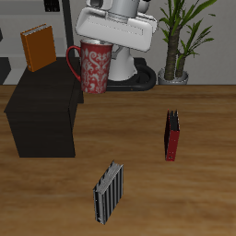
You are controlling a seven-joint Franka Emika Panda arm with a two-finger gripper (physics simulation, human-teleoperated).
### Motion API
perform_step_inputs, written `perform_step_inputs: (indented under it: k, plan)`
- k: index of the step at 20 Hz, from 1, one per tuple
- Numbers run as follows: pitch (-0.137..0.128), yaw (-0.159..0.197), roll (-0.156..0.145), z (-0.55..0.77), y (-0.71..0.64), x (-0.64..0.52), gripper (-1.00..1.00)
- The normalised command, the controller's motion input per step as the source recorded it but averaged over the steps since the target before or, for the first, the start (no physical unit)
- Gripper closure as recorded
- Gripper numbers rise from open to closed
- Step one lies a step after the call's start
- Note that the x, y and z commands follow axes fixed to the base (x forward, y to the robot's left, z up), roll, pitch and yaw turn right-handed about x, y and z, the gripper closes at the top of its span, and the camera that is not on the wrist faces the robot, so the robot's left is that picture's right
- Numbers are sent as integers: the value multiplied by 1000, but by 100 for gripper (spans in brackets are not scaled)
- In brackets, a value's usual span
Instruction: Place the orange book upright on top of the shelf and place the red mug on top of the shelf
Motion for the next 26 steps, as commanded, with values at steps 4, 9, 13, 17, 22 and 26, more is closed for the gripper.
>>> perform_step_inputs:
  k: [4,9,13,17,22,26]
  plan:
    - [2,-32,-15,322,-389,-246,100]
    - [-2,-26,-21,259,-307,-172,100]
    - [29,-59,-29,182,-435,-154,100]
    - [34,-26,41,136,-355,-73,100]
    - [66,-40,16,18,-363,-11,100]
    - [76,-38,104,1,-103,-38,100]
